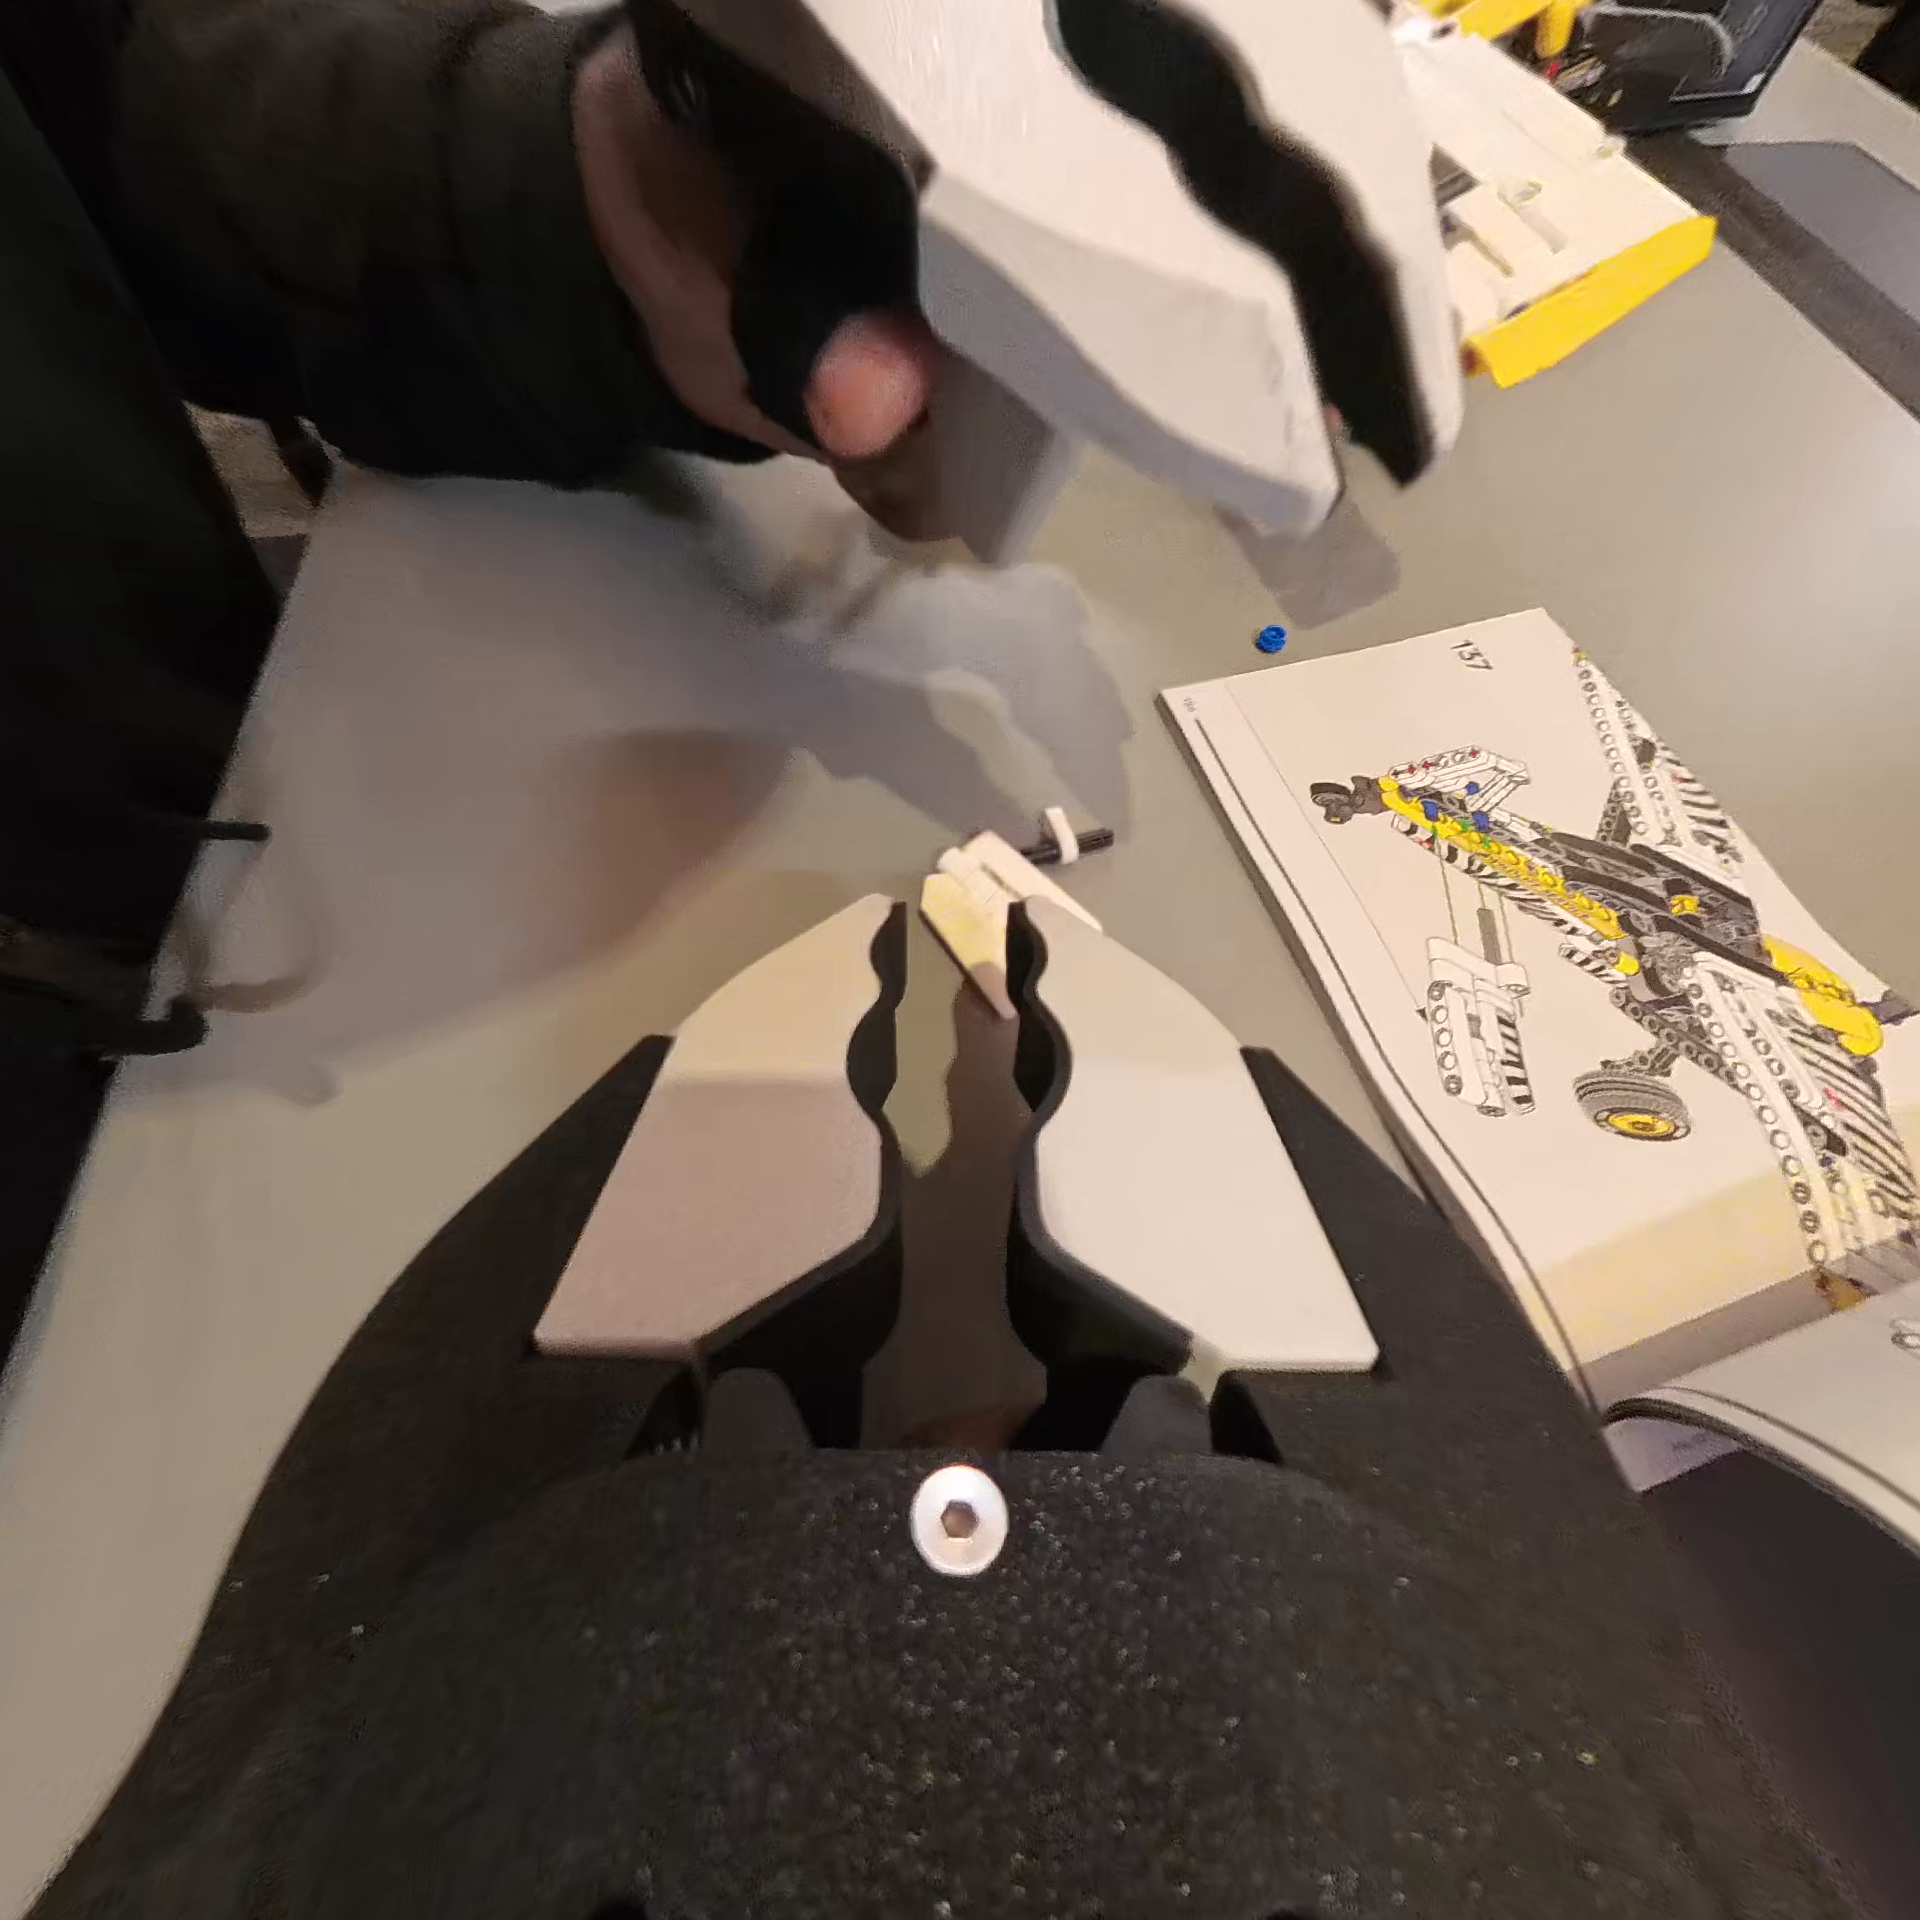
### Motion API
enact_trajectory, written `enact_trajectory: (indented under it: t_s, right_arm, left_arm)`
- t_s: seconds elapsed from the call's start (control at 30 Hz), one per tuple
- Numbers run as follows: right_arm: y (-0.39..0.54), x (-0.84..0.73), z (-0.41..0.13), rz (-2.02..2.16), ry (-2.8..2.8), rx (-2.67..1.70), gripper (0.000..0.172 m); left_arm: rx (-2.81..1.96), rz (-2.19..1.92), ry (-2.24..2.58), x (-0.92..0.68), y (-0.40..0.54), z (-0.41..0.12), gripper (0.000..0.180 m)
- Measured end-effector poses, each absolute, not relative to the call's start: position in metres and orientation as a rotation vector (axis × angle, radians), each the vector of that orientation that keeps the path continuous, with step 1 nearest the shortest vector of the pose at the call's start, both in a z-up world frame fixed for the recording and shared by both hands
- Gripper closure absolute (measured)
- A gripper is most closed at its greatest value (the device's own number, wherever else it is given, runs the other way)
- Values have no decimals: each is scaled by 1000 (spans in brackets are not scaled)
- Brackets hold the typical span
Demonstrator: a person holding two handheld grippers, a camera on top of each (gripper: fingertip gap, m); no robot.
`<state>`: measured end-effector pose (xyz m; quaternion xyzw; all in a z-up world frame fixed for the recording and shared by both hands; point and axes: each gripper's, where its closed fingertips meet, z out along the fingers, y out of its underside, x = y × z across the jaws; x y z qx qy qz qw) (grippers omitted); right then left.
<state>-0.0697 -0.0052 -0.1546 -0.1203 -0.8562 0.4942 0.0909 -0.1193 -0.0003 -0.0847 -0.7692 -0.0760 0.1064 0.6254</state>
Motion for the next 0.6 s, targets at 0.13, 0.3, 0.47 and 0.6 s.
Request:
enact_trajectory:
  t_s: [0.13, 0.3, 0.47, 0.6]
  right_arm:
    - [-9, -87, -157, 1417, -2535, -430, 152]
    - [-16, -105, -166, 1266, -2606, -406, 152]
    - [-35, -111, -172, 1078, -2756, -250, 152]
    - [-45, -111, -186, 842, -2850, -103, 152]
  left_arm:
    - [-1785, 283, -312, -127, -16, -80, 166]
    - [-1893, 258, -445, -117, -34, -108, 166]
    - [-1949, 306, -469, -107, -47, -123, 167]
    - [-1931, 316, -477, -101, -55, -126, 167]
